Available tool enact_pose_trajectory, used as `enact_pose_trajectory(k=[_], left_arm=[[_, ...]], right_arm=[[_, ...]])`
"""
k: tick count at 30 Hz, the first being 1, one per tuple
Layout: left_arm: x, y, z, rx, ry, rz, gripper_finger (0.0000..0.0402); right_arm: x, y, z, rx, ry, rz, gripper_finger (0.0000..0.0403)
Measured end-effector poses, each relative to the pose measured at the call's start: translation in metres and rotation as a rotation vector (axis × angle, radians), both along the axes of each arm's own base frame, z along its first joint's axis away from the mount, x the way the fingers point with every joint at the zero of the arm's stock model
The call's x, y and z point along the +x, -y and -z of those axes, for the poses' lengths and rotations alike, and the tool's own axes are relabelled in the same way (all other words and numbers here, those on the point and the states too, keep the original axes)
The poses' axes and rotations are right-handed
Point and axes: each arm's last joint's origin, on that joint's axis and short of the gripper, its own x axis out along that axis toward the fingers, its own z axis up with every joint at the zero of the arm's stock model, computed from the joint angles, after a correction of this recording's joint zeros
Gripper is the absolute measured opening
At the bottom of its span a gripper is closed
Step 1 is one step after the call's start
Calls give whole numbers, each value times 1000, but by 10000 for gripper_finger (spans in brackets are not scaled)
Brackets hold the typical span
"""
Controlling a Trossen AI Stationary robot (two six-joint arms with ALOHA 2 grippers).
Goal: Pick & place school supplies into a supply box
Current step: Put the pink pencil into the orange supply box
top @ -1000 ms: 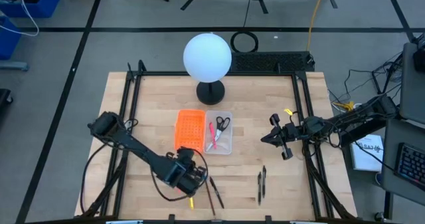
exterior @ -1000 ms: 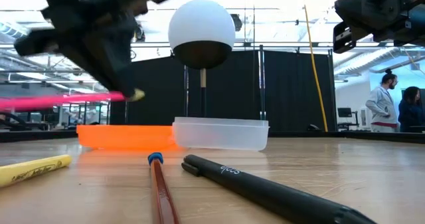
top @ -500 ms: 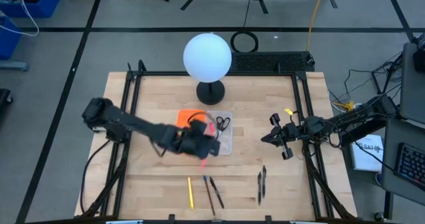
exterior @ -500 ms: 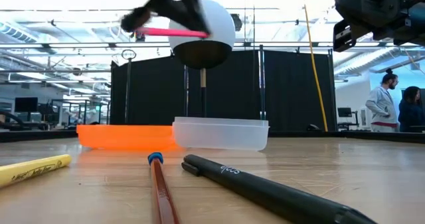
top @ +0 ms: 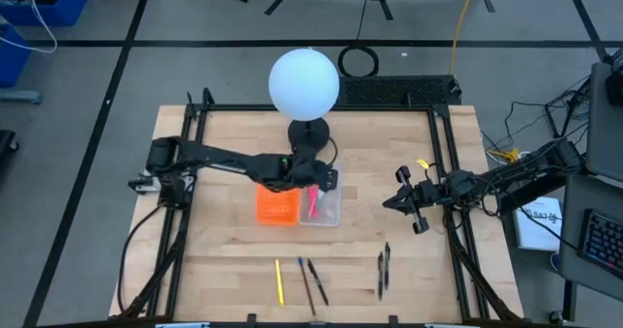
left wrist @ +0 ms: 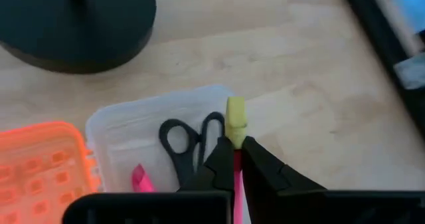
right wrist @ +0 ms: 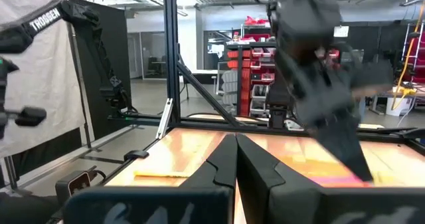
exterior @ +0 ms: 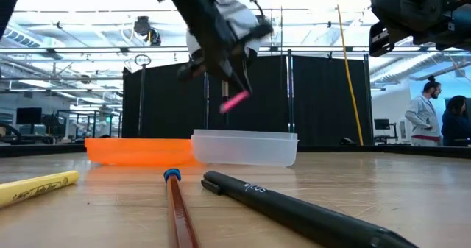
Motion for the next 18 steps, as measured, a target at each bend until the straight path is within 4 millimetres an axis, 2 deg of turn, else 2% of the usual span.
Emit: enact_pose_trajectory(k=[5, 8, 18], left_arm=[[9, -16, 28, -44, -53, -14, 19], [10, -20, 37, -54, -80, -17, 12], [10, -19, 40, -52, -98, -15, 22]], right_arm=[[0, 0, 0, 2, 3, -1, 0], [0, 0, 0, 2, 3, -1, 0], [0, 0, 0, 3, 3, -1, 0]])
